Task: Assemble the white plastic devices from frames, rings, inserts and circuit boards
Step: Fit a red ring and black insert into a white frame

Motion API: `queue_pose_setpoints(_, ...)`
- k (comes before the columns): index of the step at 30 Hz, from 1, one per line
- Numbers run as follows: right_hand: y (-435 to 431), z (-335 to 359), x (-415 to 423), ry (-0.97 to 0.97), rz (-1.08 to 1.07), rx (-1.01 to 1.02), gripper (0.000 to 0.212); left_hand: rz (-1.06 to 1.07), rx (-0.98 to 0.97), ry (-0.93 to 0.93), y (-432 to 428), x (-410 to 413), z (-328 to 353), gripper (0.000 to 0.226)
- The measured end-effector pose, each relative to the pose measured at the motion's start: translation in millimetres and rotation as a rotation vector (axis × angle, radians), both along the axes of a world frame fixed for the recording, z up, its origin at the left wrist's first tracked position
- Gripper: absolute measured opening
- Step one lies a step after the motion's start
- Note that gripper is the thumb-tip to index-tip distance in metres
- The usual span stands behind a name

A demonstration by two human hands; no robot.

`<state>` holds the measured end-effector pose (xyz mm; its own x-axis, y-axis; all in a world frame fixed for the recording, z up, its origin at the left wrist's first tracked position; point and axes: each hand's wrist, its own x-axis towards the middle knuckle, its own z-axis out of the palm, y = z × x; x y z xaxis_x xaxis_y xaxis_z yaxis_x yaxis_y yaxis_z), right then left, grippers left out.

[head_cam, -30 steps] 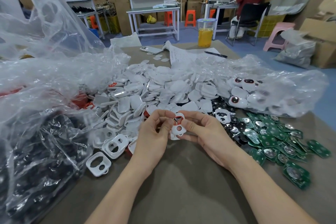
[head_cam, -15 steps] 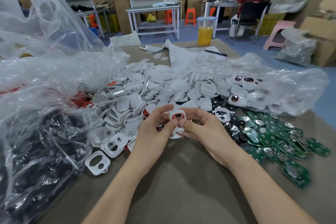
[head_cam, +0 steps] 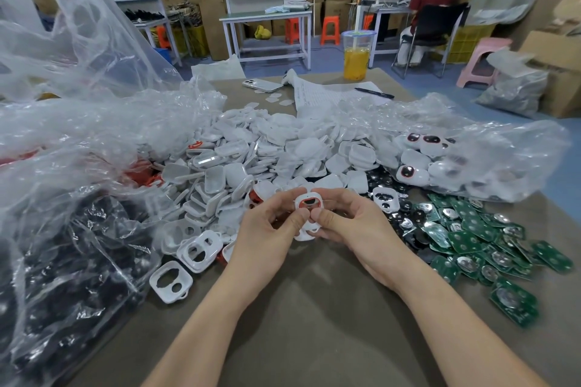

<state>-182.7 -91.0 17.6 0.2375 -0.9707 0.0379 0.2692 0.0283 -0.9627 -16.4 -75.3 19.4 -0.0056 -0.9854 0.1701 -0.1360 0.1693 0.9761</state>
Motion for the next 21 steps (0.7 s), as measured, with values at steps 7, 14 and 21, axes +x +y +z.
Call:
queue_pose_setpoints(7, 0.6, 0.7, -0.6, 0.011, 0.014, -0.009, 0.024, 0.014, 0.006, 0.017, 1.1, -0.9, 2.1, 0.026)
queue_pose_setpoints(14, -0.5, 2.5, -0.5, 0.002, 0.016, 0.009, 0.025, 0.017, -0.011, 0.011, 1.1, -1.7, 1.9, 0.027)
queue_pose_setpoints(21, 0.6, 1.5, -0.7, 0.06, 0.011, -0.023, 0.02, 0.012, -0.086, -0.004, 1.5, -2.9, 1.0, 0.012)
